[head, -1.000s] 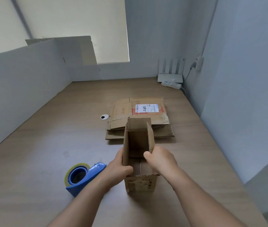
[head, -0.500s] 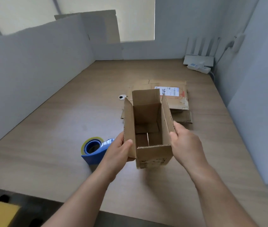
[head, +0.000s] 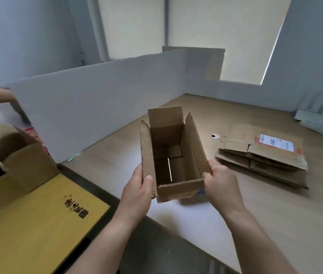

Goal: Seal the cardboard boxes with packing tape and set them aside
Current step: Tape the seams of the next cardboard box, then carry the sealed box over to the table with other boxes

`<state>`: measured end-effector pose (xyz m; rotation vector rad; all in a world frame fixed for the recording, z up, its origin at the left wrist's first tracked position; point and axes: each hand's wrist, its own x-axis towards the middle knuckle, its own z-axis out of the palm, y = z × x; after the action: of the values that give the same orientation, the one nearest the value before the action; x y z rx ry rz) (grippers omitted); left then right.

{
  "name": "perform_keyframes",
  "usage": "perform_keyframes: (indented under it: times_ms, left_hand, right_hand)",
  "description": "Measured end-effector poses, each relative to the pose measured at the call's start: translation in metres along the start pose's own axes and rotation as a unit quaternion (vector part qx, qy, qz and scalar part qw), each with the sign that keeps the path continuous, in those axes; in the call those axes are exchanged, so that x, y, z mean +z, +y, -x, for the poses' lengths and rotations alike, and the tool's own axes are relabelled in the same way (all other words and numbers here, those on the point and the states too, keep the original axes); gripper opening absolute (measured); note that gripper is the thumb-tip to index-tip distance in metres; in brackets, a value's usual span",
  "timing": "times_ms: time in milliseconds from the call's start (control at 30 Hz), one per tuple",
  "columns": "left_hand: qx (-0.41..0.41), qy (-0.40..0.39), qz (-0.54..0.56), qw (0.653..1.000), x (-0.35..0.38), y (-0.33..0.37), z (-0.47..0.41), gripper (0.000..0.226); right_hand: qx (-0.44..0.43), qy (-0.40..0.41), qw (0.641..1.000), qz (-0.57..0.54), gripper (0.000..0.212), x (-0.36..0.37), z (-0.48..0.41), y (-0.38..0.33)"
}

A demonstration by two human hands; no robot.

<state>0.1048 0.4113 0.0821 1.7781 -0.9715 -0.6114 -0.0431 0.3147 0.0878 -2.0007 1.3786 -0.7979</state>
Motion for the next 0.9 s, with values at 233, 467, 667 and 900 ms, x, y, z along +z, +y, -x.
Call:
perform_keyframes:
  times_ms: [233, 467, 667, 900]
  left_hand:
    - [-0.127, 0.128, -0.036, 0.983, -0.139, -0.082, 0.046, 0.046]
    - [-0.204, 0.252, -0.039, 0.945, -0.229, -0.14, 0.106, 0.046]
    - [-0.253, 0.328, -0.047, 0.909, -0.279, -0.173, 0.121, 0.049]
    - [-0.338, 0.373, -0.081, 0.86, -0.324, -0.213, 0.088, 0.048]
  right_hand:
    - [-0.102, -0.148, 0.983, 0.031, 0.037, 0.117, 0.042, -0.101]
    - [-0.209, -0.248, 0.945, 0.042, 0.02, 0.204, 0.093, -0.172]
    - [-0.254, -0.281, 0.925, 0.042, 0.024, 0.268, 0.11, -0.222]
    - [-0.332, -0.357, 0.867, 0.1, 0.027, 0.362, 0.096, -0.258]
